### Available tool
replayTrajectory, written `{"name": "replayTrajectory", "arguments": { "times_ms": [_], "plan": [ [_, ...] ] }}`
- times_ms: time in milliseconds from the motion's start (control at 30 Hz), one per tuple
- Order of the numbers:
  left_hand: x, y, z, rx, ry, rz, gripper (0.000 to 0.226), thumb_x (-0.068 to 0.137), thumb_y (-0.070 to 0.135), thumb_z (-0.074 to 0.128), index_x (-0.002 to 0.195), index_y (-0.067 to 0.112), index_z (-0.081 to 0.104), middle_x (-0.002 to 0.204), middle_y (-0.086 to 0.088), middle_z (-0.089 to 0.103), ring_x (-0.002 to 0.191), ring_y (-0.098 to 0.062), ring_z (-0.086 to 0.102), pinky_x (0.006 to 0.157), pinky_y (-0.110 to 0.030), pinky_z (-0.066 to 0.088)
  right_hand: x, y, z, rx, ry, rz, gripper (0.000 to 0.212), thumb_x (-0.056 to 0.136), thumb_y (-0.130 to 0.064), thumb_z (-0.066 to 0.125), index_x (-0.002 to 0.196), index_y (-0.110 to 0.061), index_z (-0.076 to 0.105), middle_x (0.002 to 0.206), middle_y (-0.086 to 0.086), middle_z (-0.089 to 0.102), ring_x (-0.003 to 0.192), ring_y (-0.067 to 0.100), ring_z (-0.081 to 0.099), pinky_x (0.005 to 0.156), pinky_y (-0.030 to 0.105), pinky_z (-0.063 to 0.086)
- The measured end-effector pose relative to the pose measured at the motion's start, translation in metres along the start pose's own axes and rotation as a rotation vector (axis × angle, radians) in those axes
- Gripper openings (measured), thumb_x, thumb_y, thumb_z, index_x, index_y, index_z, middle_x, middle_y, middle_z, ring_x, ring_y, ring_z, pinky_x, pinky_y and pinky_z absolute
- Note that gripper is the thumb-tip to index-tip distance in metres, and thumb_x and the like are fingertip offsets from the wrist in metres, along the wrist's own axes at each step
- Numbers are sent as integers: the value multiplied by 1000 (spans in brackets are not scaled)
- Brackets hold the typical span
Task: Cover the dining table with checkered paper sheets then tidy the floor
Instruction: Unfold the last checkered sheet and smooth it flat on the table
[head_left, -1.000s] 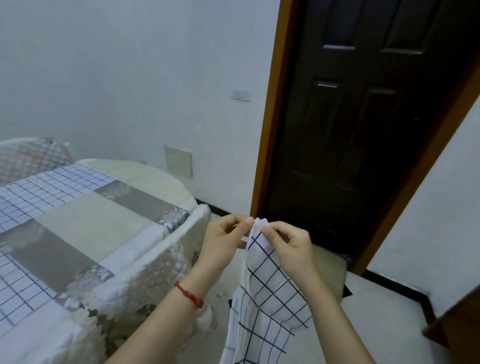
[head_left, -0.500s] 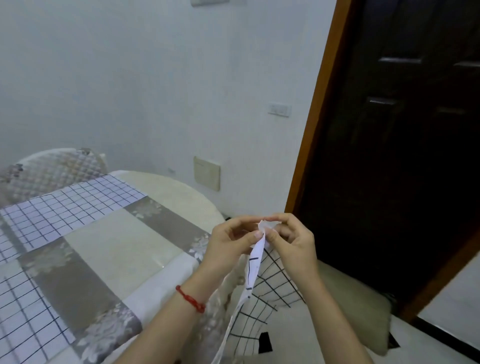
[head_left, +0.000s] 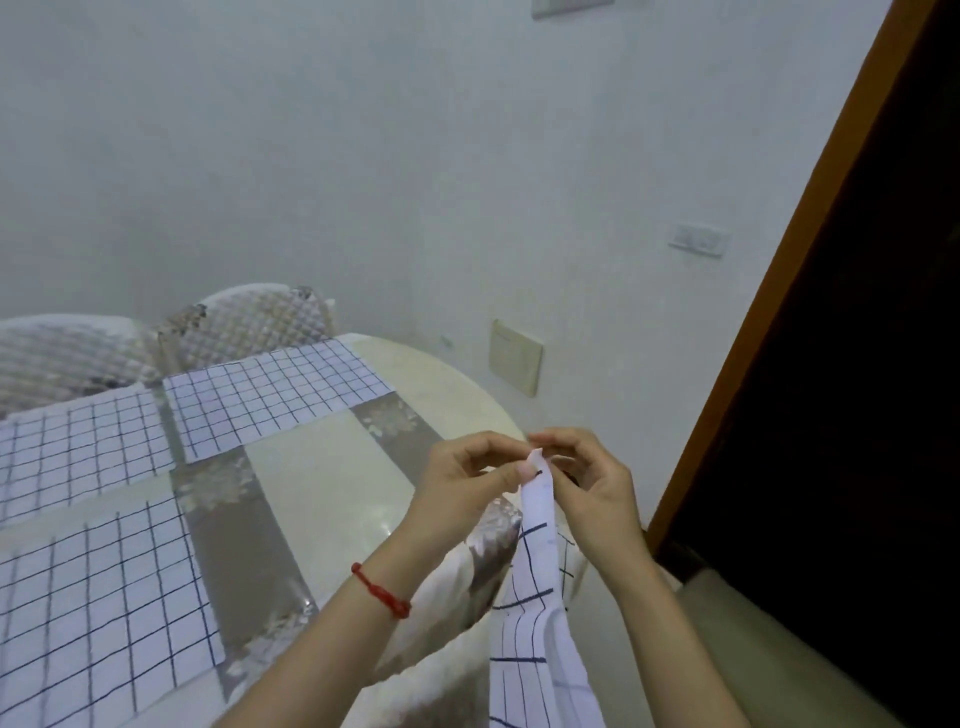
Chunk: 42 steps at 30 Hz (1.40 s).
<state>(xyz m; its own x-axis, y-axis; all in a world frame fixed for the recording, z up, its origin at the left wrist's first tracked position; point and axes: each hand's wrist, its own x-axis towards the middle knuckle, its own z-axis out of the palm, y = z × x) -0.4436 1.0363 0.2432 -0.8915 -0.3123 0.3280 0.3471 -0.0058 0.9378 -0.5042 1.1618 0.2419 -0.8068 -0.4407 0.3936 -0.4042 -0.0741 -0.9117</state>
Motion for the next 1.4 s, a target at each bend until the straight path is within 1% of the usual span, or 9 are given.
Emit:
{"name": "replayTrajectory", "arguments": {
  "times_ms": [167,300,400,500,633,767,867,1233,1400],
  "plan": [
    [20,-3,-9,49,214,-4,9,71,-2,72,69,7,71,65,-2,71,67,-20,65,65,-28,55,35,15,12,106,-92,-88,35,81,-2,64,74,-36,70,85,-12,66,87,19,63,84,49,51],
    [35,-4,-10,115,309,11,6,71,-1,72,68,2,68,65,-7,69,67,-22,63,65,-34,54,61,26,15,176,-112,-104,30,74,-7,68,66,-36,69,78,-14,65,76,9,61,75,34,50],
    [45,-7,-8,163,343,24,6,73,-2,70,70,-4,66,63,-8,65,62,-15,61,61,-28,52,75,36,13,213,-136,-85,28,74,-8,69,64,-33,68,72,-13,65,71,7,60,71,28,50],
    [53,-12,-4,169,381,29,15,75,-2,68,64,7,65,57,5,63,54,-5,58,54,-16,48,86,44,10,214,-150,-68,31,78,-3,68,64,-30,68,69,-11,66,69,5,60,69,20,50],
    [60,-18,2,158,383,42,20,76,-2,67,66,15,64,56,9,64,54,0,57,52,-11,45,95,48,4,238,-188,-49,14,74,-18,71,64,-27,68,70,-8,66,71,9,61,71,23,52],
    [67,-21,7,141,382,27,27,75,-4,68,78,22,68,72,9,72,72,-4,66,65,-14,51,105,53,-3,212,-198,-110,32,79,-2,67,66,-31,68,73,-9,65,72,7,61,70,20,51],
    [70,-23,14,183,395,24,26,73,-1,71,82,23,71,80,2,74,80,-14,69,75,-21,55,112,54,-6,215,-184,-147,29,76,-7,66,66,-34,68,75,-10,64,73,6,60,69,16,49],
    [83,-24,31,213,546,42,19,76,3,69,65,18,72,59,10,70,59,0,63,60,-11,50,127,59,-15,205,-206,-158,37,80,0,66,66,-34,67,70,-11,66,69,4,59,67,17,49],
    [87,-31,30,213,569,51,19,77,3,67,67,18,73,60,10,71,60,-1,63,60,-11,49,129,60,-19,189,-213,-190,36,79,-5,69,87,-40,68,80,-10,64,77,6,60,73,15,50]
  ]
}}
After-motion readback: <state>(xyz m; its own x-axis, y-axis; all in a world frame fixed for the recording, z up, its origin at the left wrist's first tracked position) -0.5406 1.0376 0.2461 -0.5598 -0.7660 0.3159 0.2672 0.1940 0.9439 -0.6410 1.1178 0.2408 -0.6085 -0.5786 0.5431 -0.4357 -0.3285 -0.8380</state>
